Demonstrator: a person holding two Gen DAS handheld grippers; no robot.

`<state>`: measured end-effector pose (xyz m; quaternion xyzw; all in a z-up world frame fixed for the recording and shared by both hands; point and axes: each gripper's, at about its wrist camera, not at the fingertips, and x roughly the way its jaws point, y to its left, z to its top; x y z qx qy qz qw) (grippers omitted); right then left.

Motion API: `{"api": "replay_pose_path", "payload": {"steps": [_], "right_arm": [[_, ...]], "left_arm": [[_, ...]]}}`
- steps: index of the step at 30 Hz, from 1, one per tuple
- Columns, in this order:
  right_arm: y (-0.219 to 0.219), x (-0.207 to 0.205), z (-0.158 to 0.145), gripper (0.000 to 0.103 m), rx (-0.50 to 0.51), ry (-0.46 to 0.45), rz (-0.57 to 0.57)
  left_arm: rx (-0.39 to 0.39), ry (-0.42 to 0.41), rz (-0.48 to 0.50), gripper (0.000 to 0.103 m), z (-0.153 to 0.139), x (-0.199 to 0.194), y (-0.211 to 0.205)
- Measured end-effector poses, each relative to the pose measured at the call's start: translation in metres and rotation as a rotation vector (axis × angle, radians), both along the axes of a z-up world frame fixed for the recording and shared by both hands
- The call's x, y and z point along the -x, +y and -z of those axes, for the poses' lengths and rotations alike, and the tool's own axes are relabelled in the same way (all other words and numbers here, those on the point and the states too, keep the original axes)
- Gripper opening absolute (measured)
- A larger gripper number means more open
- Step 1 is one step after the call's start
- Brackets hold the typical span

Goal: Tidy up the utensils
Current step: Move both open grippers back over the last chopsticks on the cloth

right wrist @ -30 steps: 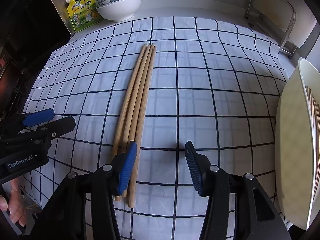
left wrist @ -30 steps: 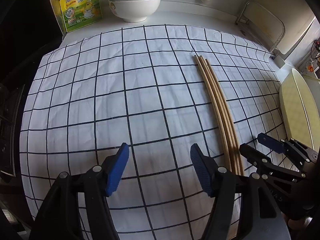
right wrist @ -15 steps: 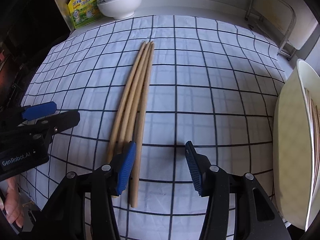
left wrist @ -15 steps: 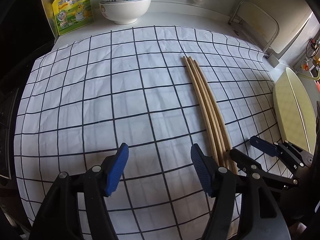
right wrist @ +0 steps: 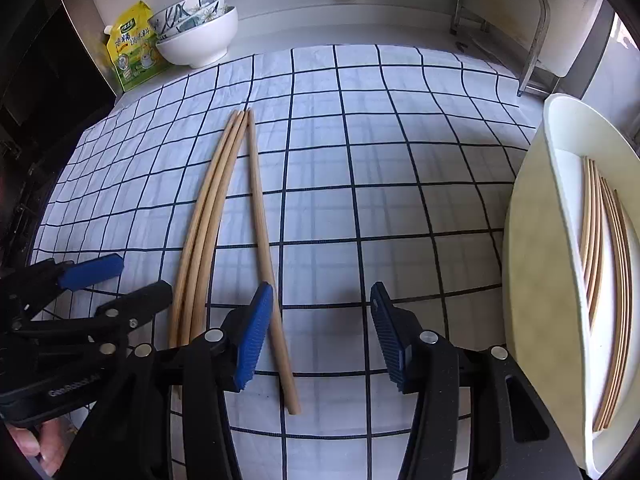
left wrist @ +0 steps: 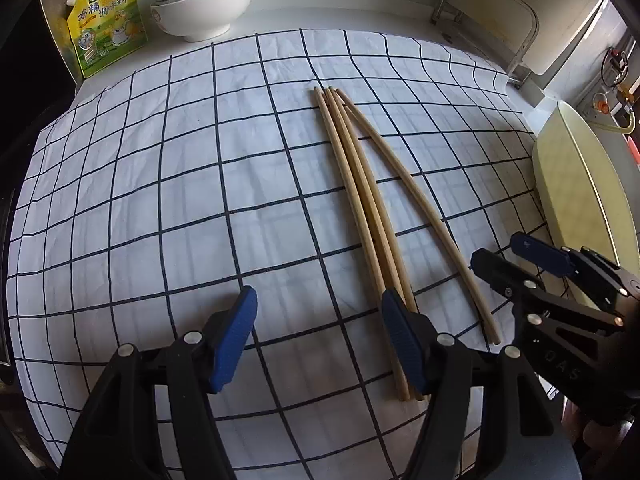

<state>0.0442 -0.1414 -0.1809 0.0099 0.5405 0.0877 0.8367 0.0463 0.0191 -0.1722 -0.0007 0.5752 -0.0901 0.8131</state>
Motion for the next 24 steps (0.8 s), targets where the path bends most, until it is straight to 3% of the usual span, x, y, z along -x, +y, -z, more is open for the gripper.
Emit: {"api": "replay_pose_path", "payload": {"steps": [11, 24], "right_arm": [[-0.001, 0.002, -0.002, 0.050, 0.010, -0.003, -0.017], [0.014, -0.009, 0.002, 0.052, 0.021, -0.011, -0.051]], "left_arm": [[-0.073, -0.003, 0.011, 0.064, 0.005, -0.003, -0.010], [-0.083, -0.023, -0.069, 0.064, 0.005, -0.006, 0.028]]}}
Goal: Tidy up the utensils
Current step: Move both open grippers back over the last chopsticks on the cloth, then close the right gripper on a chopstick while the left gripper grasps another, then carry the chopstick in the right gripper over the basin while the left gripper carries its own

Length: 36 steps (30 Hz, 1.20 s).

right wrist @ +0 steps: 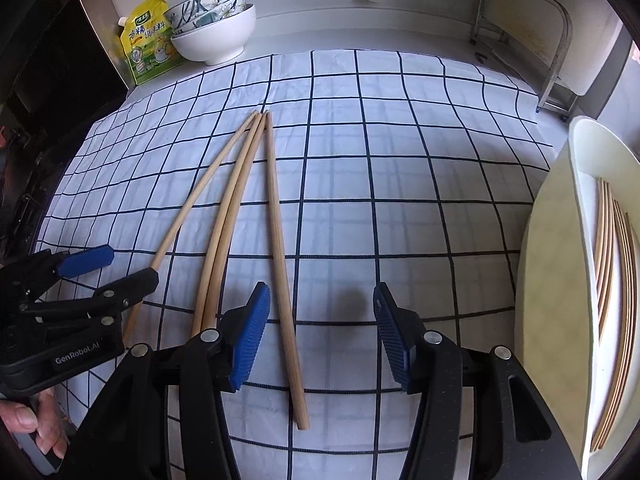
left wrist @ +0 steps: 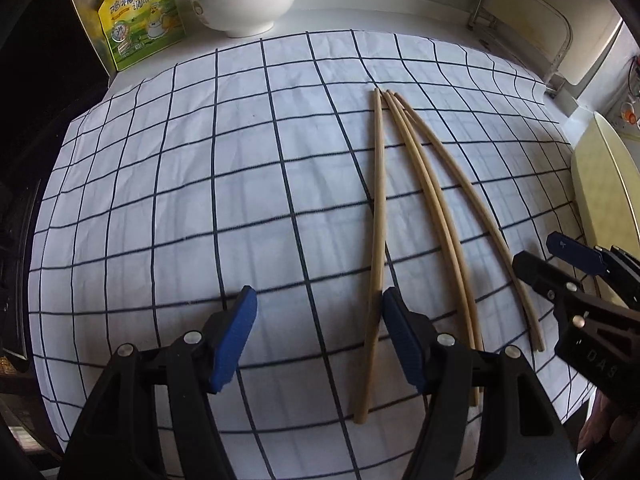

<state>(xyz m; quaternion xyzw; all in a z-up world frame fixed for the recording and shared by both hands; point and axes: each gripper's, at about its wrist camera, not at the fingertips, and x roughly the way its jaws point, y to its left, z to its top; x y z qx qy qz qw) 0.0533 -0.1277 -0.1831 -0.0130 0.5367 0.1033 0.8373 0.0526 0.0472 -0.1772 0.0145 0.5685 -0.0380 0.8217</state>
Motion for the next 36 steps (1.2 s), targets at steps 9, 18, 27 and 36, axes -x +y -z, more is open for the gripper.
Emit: {"api": "replay_pose_path", "payload": {"steps": [9, 18, 27, 36], "right_arm": [[0.012, -0.008, 0.010, 0.051, 0.072, -0.026, -0.027], [0.027, -0.008, 0.011, 0.024, 0.074, -0.066, -0.085], [0.024, -0.011, 0.004, 0.006, 0.012, -0.025, -0.050], [0.012, 0.005, -0.038, 0.006, -0.114, -0.043, 0.007]], "left_arm": [[0.007, -0.040, 0.017, 0.064, 0.000, -0.025, -0.011], [0.002, -0.064, 0.052, 0.022, -0.002, -0.028, -0.018], [0.050, -0.015, 0.072, 0.007, -0.005, -0.023, -0.010], [0.040, -0.037, 0.110, 0.007, -0.046, 0.000, -0.001]]}}
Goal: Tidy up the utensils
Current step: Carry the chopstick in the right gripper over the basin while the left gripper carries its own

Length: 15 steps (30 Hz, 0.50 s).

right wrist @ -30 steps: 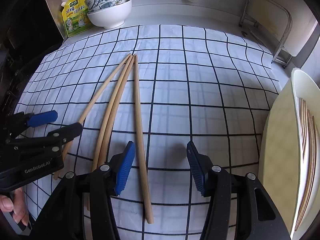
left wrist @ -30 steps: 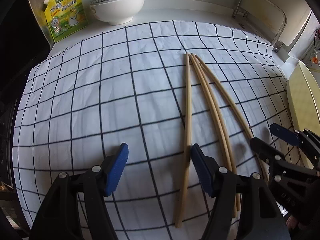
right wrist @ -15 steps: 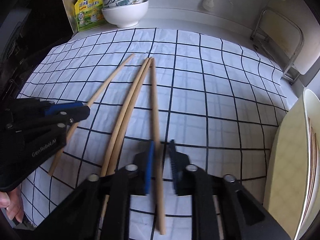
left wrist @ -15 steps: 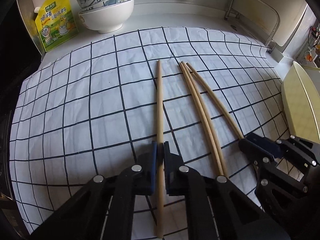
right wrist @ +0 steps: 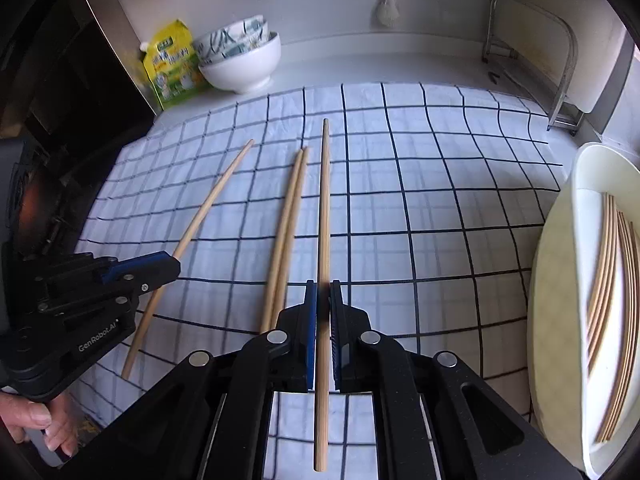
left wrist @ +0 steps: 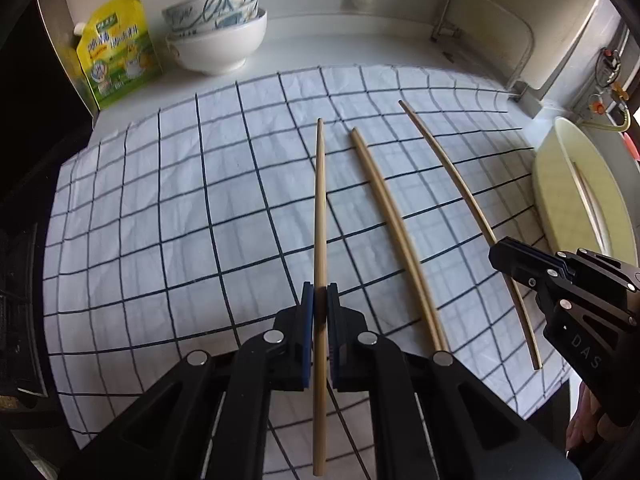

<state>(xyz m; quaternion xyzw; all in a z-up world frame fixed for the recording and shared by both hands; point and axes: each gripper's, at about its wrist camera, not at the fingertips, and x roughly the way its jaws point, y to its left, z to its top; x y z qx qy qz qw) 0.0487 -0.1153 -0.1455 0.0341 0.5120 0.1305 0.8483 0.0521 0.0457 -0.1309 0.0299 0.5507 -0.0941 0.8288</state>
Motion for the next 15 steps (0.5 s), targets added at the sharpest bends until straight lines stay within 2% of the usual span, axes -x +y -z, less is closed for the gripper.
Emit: {"api": "replay_pose_path", "payload": {"steps": [5, 8, 12, 15], "right_arm": [[-0.018, 0.018, -0.037, 0.006, -0.044, -0.056, 0.036], [-0.039, 0.028, -0.054, 0.006, -0.045, -0.092, 0.067], [-0.092, 0.041, -0.072, 0.006, -0.035, -0.132, 0.155], [-0.138, 0.048, -0.074, 0.006, -0.017, -0.142, 0.239]], "left_arm": [[0.014, -0.064, 0.051, 0.007, -0.037, 0.008, -0.022], [0.032, -0.102, 0.102, 0.007, -0.056, 0.005, -0.052], [0.065, -0.149, 0.197, 0.007, -0.077, -0.002, -0.108], [0.085, -0.163, 0.259, 0.007, -0.083, -0.007, -0.151]]}}
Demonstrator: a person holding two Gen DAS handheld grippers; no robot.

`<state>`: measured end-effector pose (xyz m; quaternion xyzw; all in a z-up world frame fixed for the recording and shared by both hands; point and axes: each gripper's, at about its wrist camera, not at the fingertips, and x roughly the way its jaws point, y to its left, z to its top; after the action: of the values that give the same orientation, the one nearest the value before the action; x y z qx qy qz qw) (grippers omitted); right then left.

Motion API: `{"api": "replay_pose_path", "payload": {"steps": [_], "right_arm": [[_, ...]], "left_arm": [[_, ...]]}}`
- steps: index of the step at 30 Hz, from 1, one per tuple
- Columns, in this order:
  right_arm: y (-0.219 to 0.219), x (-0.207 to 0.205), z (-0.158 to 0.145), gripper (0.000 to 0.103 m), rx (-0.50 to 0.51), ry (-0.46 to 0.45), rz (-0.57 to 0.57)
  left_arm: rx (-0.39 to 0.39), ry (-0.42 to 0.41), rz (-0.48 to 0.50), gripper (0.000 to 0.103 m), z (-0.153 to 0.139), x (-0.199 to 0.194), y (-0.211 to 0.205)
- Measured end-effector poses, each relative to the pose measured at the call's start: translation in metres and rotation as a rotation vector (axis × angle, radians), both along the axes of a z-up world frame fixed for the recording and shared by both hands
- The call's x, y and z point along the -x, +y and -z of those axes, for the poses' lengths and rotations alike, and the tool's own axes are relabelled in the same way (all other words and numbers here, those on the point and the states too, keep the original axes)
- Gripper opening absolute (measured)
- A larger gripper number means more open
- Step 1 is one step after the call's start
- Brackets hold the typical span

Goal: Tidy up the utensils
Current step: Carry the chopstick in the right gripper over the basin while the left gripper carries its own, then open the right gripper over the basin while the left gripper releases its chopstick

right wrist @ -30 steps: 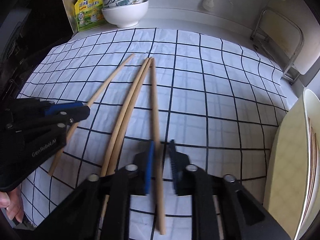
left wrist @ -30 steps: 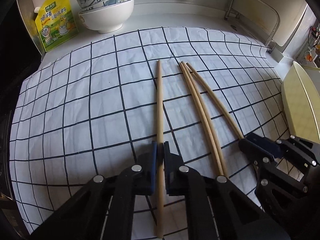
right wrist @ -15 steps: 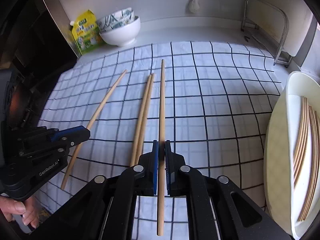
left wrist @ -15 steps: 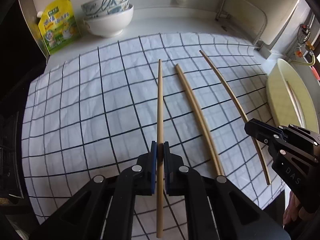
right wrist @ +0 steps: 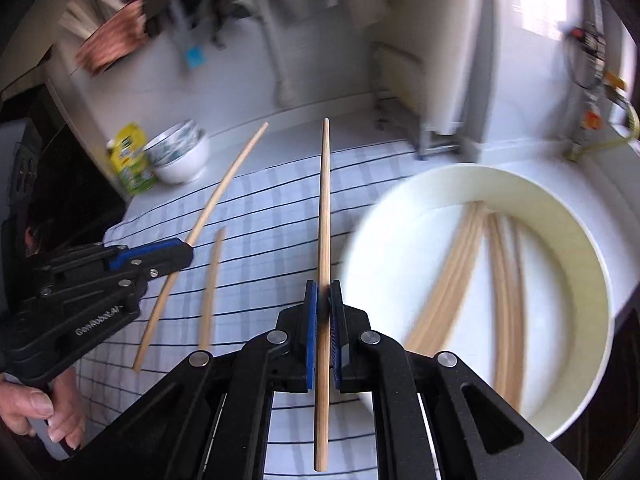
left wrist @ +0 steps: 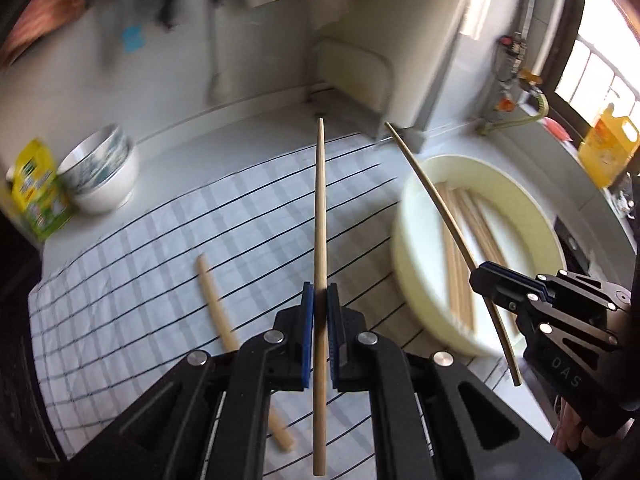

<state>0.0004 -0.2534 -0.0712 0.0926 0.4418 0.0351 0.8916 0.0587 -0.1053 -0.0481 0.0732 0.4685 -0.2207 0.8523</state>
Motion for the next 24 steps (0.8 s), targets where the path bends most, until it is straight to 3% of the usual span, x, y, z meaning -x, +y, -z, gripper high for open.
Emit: {"api": "replay_pose_path", "payload": {"steps": [6, 12, 24], "right_arm": [[-0.088, 0.013, 0.015, 0.006, -0.005, 0.032, 0.173], [-0.137, 0.015, 0.038, 0.006, -0.010, 0.091, 0.242], [-0.158, 0.009, 0.073, 0.006, -0.064, 0.155, 0.248]], "left_arm": [[0.015, -0.002, 0.139, 0.007, 0.005, -0.005, -0.090], [0.002, 0.035, 0.223, 0.007, 0.022, -0.010, -0.158], [-0.090, 0.104, 0.241, 0.008, 0.062, -0.017, -0.195]]}}
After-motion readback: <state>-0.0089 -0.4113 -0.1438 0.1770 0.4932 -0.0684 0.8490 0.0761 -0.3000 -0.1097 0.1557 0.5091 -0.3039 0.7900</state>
